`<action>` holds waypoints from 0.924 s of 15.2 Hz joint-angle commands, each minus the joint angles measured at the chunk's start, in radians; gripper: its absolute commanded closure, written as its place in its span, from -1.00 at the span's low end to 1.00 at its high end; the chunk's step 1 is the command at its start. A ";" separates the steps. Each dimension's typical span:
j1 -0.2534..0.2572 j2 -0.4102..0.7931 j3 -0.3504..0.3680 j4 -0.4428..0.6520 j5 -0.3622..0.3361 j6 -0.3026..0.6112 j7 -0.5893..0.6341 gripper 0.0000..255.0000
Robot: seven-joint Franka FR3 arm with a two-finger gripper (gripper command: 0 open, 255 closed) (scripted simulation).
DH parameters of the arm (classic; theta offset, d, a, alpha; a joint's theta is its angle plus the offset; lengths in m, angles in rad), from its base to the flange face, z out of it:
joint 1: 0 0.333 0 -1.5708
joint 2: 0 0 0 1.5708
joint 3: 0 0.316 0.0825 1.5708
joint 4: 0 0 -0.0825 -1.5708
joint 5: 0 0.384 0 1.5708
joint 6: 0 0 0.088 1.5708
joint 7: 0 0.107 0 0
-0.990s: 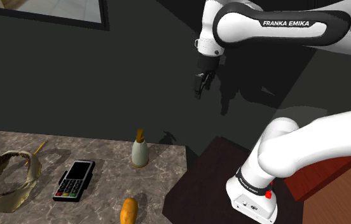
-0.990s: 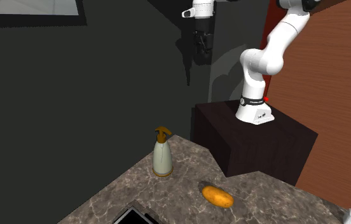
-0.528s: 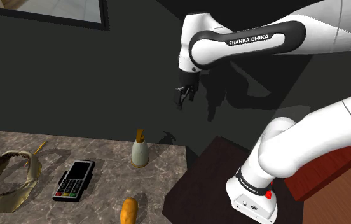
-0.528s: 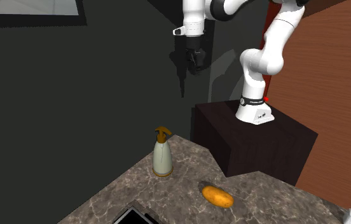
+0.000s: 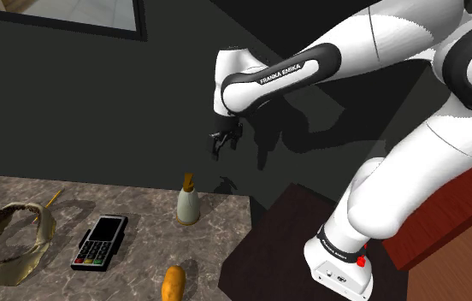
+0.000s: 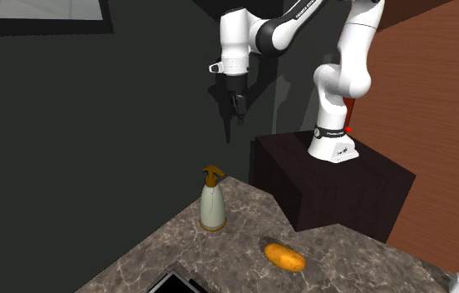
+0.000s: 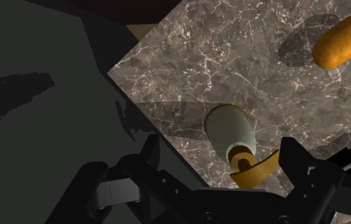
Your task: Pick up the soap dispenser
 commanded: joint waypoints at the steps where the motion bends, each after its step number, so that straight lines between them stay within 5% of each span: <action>1: 0.006 0.067 0.012 0.016 0.006 0.056 0.031 -1.00; 14: 0.041 0.562 0.029 0.304 -0.007 0.282 0.185 -1.00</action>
